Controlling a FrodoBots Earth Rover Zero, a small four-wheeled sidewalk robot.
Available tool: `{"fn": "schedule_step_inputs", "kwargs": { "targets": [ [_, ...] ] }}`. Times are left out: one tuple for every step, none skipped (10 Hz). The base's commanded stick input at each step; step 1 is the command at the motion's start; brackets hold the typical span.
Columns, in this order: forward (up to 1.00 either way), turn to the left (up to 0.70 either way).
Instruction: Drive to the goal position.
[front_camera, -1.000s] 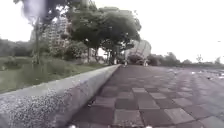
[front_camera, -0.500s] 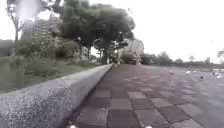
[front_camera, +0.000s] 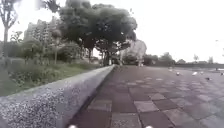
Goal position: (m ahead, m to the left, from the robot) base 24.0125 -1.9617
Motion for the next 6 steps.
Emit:
{"fn": "schedule_step_inputs", "kwargs": {
  "targets": [
    [0.85, -0.34],
    [0.85, -0.34],
    [0.85, -0.34],
    [0.85, -0.34],
    [0.85, -0.34],
    [0.85, -0.23]
  ]
}}
